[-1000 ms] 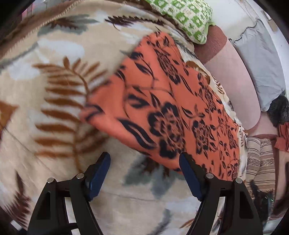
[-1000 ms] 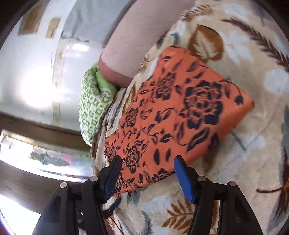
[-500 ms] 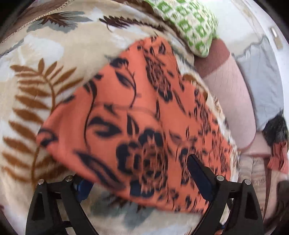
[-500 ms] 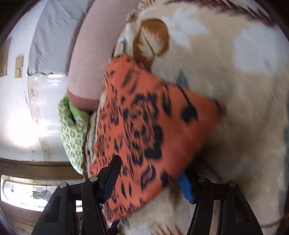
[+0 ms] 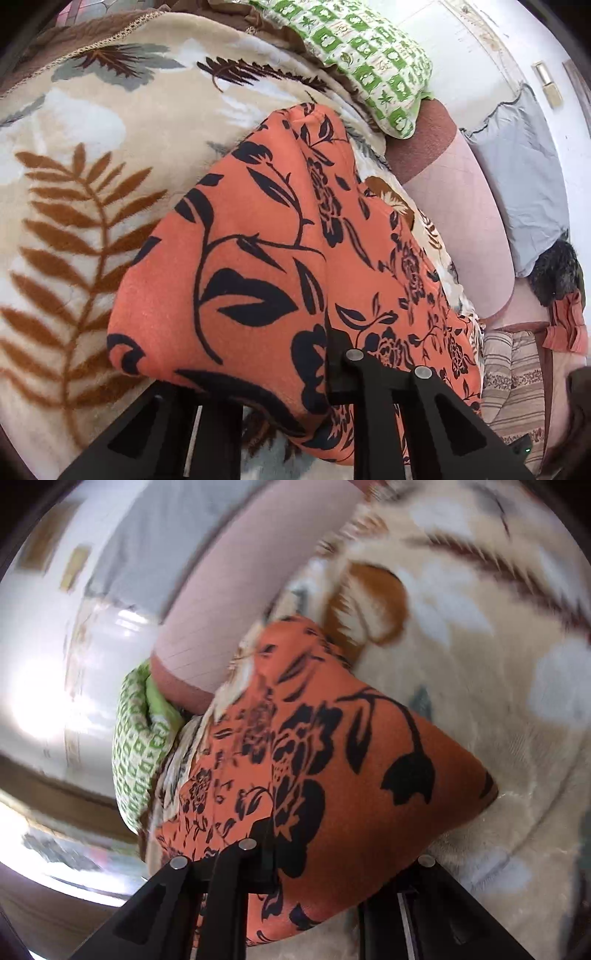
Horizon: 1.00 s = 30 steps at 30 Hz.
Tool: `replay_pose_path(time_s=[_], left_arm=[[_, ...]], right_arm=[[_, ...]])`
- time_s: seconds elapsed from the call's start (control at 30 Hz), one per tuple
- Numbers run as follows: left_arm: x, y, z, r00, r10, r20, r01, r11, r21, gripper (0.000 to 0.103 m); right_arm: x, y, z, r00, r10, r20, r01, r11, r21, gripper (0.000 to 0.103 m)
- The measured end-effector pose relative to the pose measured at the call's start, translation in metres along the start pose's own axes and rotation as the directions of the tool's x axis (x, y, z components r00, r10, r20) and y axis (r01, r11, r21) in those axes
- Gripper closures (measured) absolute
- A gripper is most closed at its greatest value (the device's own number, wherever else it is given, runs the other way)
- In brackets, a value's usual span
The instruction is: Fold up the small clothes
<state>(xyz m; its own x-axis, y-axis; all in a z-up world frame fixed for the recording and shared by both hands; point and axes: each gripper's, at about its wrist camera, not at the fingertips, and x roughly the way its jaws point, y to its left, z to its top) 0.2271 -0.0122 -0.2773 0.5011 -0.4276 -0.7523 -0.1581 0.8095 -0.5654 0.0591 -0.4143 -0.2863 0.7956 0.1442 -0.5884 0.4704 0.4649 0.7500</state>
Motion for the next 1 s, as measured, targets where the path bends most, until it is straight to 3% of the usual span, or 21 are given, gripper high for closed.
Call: replay_pose_path(time_s=[0.13, 0.27, 0.37, 0.47, 0.53, 0.6, 0.7, 0.73, 0.77, 0.8, 0.83, 1.0], left_arm=[[-0.028, 0.001, -0.018, 1.000, 0.014, 0.000, -0.014, 1.000, 0.023, 0.086], [-0.061, 0.013, -0.055, 0.999, 0.028, 0.020, -0.030, 0.997, 0.073, 0.085], [-0.060, 0.030, -0.072, 0.999, 0.042, -0.008, -0.042, 0.998, 0.051, 0.081], [-0.053, 0.041, -0.064, 1.000, -0.010, -0.005, 0.010, 1.000, -0.013, 0.071], [-0.050, 0.044, -0.060, 0.999, -0.046, 0.000, 0.046, 0.999, -0.025, 0.060], [-0.048, 0.045, -0.060, 0.996, -0.082, 0.018, 0.082, 0.996, -0.041, 0.053], [-0.047, 0.040, -0.059, 0.996, -0.072, 0.053, 0.073, 0.997, -0.016, 0.054], [-0.047, 0.039, -0.059, 0.996, -0.058, 0.069, 0.058, 0.998, -0.006, 0.062], [-0.046, 0.036, -0.060, 0.996, -0.037, 0.079, 0.037, 0.999, 0.005, 0.070], [-0.044, 0.035, -0.060, 0.996, -0.023, 0.081, 0.021, 1.000, 0.018, 0.075], [-0.043, 0.034, -0.060, 0.997, -0.017, 0.079, 0.016, 1.000, 0.021, 0.078], [-0.051, 0.034, -0.057, 0.995, -0.027, 0.094, 0.022, 0.998, 0.059, 0.081]], right_arm=[[-0.028, 0.013, -0.011, 1.000, -0.022, 0.012, 0.023, 0.997, -0.070, 0.087], [-0.057, 0.000, -0.025, 0.999, -0.019, -0.049, 0.017, 0.999, -0.041, 0.087], [-0.072, -0.014, -0.041, 0.991, -0.060, -0.117, 0.050, 0.995, -0.086, 0.086], [-0.069, -0.036, -0.051, 0.964, -0.115, -0.240, 0.107, 0.993, -0.046, 0.077], [-0.074, -0.044, -0.050, 0.951, -0.106, -0.290, 0.120, 0.992, 0.029, 0.055], [-0.089, -0.043, -0.046, 0.949, -0.106, -0.296, 0.120, 0.992, 0.030, 0.045], [-0.119, -0.022, -0.045, 0.956, -0.122, -0.265, 0.107, 0.992, -0.072, 0.045], [-0.126, -0.014, -0.046, 0.958, -0.128, -0.255, 0.104, 0.989, -0.108, 0.045], [-0.131, -0.002, -0.048, 0.963, -0.130, -0.238, 0.096, 0.984, -0.150, 0.048], [-0.133, 0.009, -0.050, 0.967, -0.116, -0.225, 0.074, 0.979, -0.190, 0.062], [-0.130, 0.023, -0.054, 0.970, -0.100, -0.224, 0.048, 0.973, -0.228, 0.070], [-0.080, 0.077, -0.071, 0.967, -0.091, -0.236, 0.014, 0.951, -0.309, 0.074]])
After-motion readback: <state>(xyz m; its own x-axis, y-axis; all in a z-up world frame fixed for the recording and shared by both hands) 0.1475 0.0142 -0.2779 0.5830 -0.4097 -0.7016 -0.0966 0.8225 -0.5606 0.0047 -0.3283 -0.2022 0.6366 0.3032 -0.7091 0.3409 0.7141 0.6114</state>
